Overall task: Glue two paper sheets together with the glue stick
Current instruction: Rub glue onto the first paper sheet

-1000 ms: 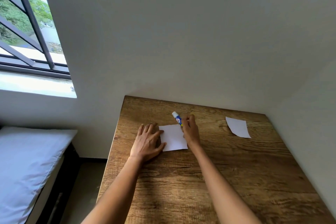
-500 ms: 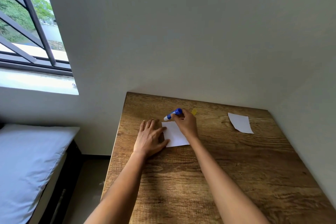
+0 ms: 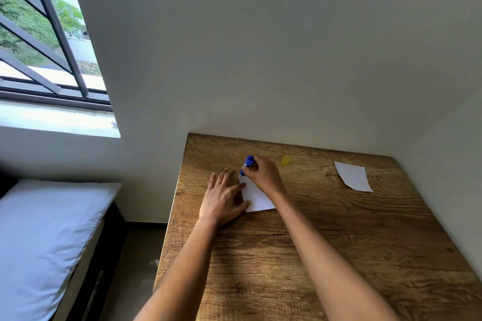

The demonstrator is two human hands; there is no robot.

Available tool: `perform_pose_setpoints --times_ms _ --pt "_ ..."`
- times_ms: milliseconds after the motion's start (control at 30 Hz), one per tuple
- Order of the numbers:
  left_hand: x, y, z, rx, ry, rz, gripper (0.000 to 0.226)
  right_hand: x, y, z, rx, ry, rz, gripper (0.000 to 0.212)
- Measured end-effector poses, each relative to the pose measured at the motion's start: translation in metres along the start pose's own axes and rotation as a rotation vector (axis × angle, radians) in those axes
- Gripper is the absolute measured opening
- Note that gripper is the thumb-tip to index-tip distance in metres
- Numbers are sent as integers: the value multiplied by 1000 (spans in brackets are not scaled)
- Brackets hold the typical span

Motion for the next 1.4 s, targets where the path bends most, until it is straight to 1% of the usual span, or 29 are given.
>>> perform_pose_setpoints --times_ms 133,300,600,733,800,900,967,1033,1167,1267,1400 --pt "-1 0 0 10 -11 -2 62 1 -1 -2 -10 22 1 17" --pt "-1 -1 1 12 -1 -10 62 16 0 -13 -8 21 44 16" --pt "-1 0 -1 -5 -9 -8 63 44 4 -37 74 -20 138 17" --pt "-1 -1 -1 -4 -8 -6 63 37 5 -34 111 -69 116 14" --pt "0 -1 -1 -1 -5 -5 62 28 3 -29 83 -114 82 12" --pt "0 -1 0 0 -13 -3 62 19 2 -19 -19 -63 29 12" --pt "0 -1 0 -2 -18 -4 62 22 2 -17 -33 -47 28 14" --pt "-1 -1 0 -3 -26 -4 63 29 3 -21 -1 -62 61 16" --pt "-1 -2 1 -7 -25 -3 64 44 5 -36 88 -82 106 8" --pt "-2 -2 1 -11 -3 -11 63 52 6 -43 140 -98 147 7" --pt "-2 -3 0 -36 46 -19 62 59 11 -53 319 -282 224 6"
Point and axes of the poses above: each hand's wrist, its own y-axis away from the middle knuckle, its own z-axis out of the palm, x = y × z, the point moved 3 cm from there along -y, towards the middle knuckle, and after that the axes turned 2 degrees about -x, right-handed, at the moved point
